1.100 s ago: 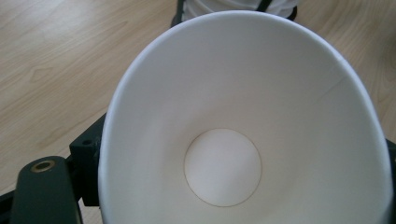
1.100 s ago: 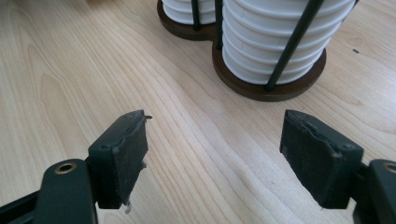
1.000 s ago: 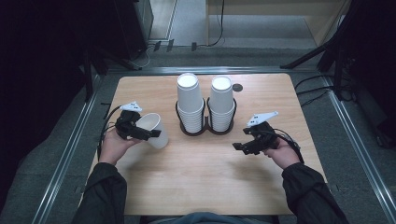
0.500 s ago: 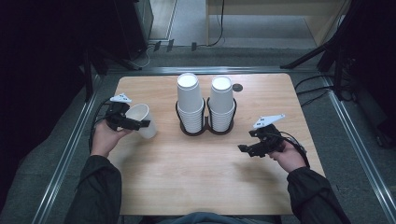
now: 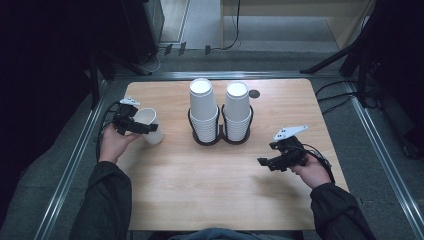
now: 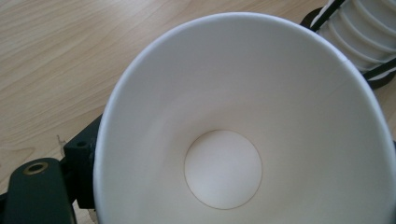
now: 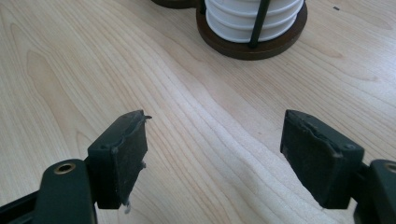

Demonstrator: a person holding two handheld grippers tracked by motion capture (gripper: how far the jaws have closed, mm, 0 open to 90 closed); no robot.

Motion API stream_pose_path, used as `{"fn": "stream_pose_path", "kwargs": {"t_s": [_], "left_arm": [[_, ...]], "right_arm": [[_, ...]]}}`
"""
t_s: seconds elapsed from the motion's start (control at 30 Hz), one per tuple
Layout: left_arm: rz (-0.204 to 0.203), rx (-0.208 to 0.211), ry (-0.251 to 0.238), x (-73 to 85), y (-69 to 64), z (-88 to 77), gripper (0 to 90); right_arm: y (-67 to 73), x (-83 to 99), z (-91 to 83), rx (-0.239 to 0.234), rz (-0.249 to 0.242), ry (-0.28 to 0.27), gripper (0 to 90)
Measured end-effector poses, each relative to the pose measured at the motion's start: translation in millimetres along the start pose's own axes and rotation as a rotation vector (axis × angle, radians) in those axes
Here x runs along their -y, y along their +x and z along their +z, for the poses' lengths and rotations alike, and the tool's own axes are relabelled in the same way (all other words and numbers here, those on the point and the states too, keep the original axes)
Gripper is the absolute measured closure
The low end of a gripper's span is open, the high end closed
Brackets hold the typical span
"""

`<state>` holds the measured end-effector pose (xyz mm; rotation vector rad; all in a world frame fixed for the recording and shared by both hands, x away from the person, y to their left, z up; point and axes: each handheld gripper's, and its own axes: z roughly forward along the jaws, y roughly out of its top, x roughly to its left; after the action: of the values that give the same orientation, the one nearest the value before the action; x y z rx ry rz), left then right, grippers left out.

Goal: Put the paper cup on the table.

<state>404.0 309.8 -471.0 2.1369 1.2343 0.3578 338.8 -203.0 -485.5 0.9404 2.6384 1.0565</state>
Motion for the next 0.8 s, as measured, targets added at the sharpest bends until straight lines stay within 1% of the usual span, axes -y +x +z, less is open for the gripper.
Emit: {"fn": "stream_pose_path", "kwargs": {"t_s": [0.07,0.1,0.2,0.37,0.43,0.53,0.6,0.8], "left_arm": [[-0.001,-0.013,0.006,-0.4,-0.3,2.8,10.4],[-0.002,-0.013,0.009,-0.4,-0.5,3.8,10.3],[0.009,-0.029,0.015,-0.5,-2.3,5.7,9.5],[-0.007,-0.033,0.006,-0.4,-1.9,6.7,8.4],[-0.018,-0.012,0.002,0.3,-0.8,6.5,8.0],[-0.033,0.004,-0.004,0.7,-0.6,6.6,7.4],[-0.039,0.005,0.002,0.5,-0.7,6.3,7.3],[-0.048,0.034,0.002,0.4,-1.1,6.9,5.4]], "right_arm": [[0.3,0.2,0.5,-0.001,-0.001,0.002,23.1],[0.4,0.4,0.6,-0.001,0.002,0.006,23.1],[-0.2,0.1,0.9,-0.001,0.002,0.003,23.1],[-0.1,-0.7,1.8,-0.006,-0.001,0.001,23.1],[-0.2,-0.8,1.8,-0.009,-0.003,0.001,23.1],[-1.1,-0.6,1.4,-0.006,0.003,-0.001,23.1],[-1.4,-0.4,1.2,-0.005,0.005,0.000,23.1],[-2.7,-0.6,0.0,-0.004,0.004,-0.004,23.2]]}}
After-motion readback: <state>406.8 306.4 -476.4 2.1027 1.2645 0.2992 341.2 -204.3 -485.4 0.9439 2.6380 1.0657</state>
